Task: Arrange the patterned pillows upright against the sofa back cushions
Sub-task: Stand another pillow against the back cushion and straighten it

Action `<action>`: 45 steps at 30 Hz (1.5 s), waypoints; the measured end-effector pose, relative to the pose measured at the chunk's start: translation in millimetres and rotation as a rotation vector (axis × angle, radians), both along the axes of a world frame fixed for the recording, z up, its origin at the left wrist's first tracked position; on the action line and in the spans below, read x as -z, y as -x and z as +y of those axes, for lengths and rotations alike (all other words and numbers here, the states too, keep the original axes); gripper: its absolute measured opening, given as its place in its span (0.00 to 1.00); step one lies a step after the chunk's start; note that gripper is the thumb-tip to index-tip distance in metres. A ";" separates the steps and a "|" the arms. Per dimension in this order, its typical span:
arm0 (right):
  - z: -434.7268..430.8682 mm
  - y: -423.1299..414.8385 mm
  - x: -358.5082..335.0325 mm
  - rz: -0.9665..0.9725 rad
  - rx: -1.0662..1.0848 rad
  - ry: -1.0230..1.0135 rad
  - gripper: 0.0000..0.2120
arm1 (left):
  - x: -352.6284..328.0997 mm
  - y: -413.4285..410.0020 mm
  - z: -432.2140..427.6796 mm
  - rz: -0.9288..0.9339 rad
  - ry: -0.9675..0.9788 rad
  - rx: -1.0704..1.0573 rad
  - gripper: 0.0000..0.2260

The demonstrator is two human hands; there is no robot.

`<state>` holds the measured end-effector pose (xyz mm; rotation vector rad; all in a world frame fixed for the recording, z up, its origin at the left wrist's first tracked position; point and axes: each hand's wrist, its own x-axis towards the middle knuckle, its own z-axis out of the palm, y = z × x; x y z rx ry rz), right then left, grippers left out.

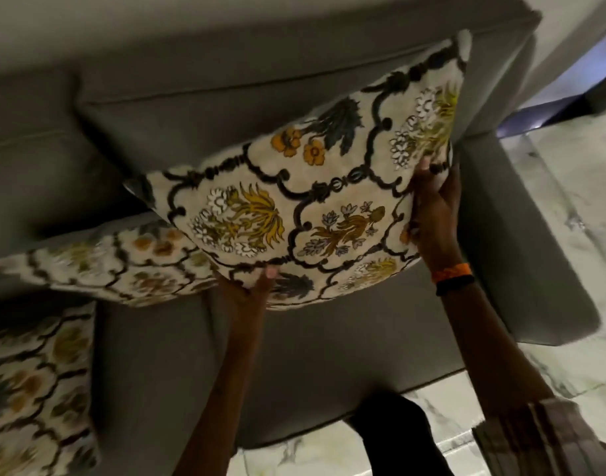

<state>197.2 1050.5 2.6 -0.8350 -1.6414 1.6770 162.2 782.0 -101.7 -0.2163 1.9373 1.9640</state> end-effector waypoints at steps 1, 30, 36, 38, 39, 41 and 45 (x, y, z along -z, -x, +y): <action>21.8 -0.3 4.5 -0.064 0.001 -0.068 0.24 | 7.7 -6.0 20.5 0.011 0.010 0.055 0.49; 275.2 -39.5 153.9 -0.244 -0.004 0.250 0.32 | 89.1 23.7 293.2 -0.124 0.111 0.329 0.30; 223.8 -62.6 168.6 -0.332 0.151 0.206 0.30 | 93.7 26.2 277.1 0.053 0.123 0.368 0.39; 173.3 -75.3 174.8 -0.426 0.255 0.146 0.34 | 96.2 21.4 248.6 0.086 0.175 0.404 0.41; 144.7 -79.4 179.8 -0.504 0.253 0.116 0.36 | 97.6 18.2 228.6 0.076 0.248 0.429 0.46; 87.0 -83.8 193.5 -0.712 0.121 0.028 0.38 | 104.6 9.3 179.8 0.052 0.481 0.526 0.48; -46.8 -74.9 213.7 -0.969 -0.291 -0.272 0.38 | 123.2 -6.9 44.6 0.314 0.905 0.819 0.40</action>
